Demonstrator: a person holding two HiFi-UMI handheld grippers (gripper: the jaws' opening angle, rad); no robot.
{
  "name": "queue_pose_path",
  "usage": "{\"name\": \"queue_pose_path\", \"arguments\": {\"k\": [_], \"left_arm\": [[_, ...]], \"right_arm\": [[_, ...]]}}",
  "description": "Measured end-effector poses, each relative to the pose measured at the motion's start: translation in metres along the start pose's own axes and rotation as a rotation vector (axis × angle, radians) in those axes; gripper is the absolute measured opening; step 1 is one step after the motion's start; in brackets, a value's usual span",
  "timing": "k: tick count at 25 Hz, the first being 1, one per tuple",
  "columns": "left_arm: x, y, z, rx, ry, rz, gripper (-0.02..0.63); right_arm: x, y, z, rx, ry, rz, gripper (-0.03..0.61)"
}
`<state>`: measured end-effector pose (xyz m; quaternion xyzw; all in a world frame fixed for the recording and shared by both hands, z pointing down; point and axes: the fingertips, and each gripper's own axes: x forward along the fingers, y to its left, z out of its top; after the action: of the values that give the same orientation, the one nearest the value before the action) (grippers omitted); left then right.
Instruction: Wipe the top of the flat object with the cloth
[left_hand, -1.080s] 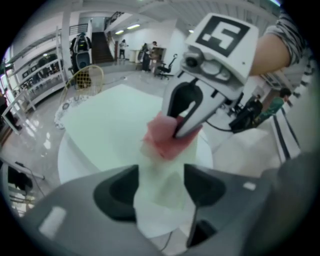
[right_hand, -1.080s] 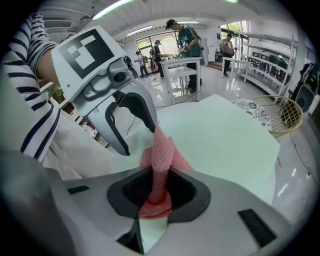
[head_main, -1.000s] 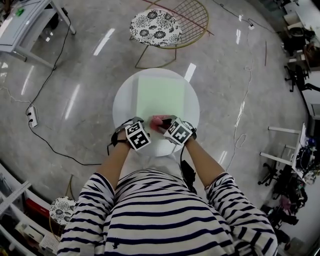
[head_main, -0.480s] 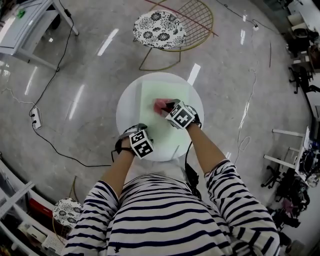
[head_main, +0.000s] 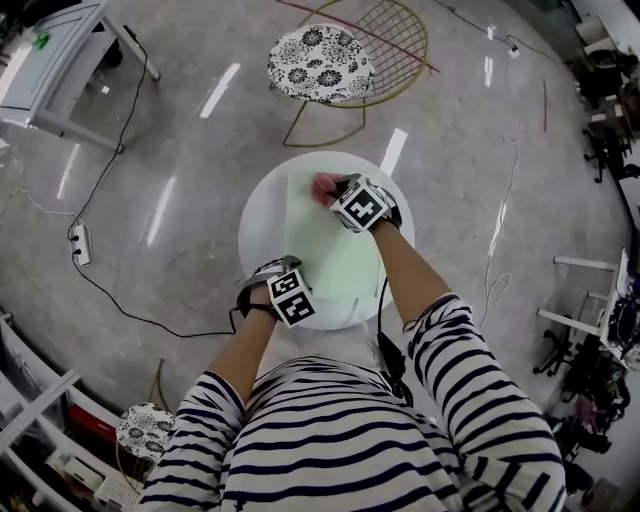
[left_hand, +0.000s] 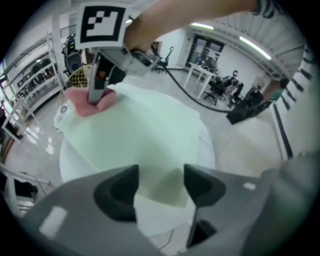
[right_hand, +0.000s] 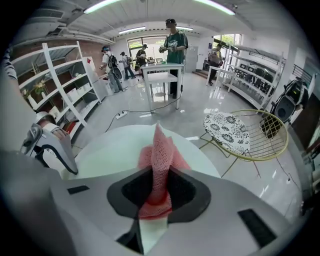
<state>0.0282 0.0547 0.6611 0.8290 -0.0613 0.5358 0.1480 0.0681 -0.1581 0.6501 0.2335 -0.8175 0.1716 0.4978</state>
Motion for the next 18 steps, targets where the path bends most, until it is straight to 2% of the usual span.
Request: {"name": "queue_pose_path", "arguments": {"k": [10,18], "left_arm": [[0.0,0.004,0.001,-0.015,0.005,0.014,0.27],[0.0,0.003,0.0,-0.005,0.011,0.027,0.27]], "right_arm": [[-0.002,-0.015,0.002,0.038,-0.019,-0.027,0.078],[-0.015,-0.032,-0.021,0.086,-0.011,-0.064,0.078]]}}
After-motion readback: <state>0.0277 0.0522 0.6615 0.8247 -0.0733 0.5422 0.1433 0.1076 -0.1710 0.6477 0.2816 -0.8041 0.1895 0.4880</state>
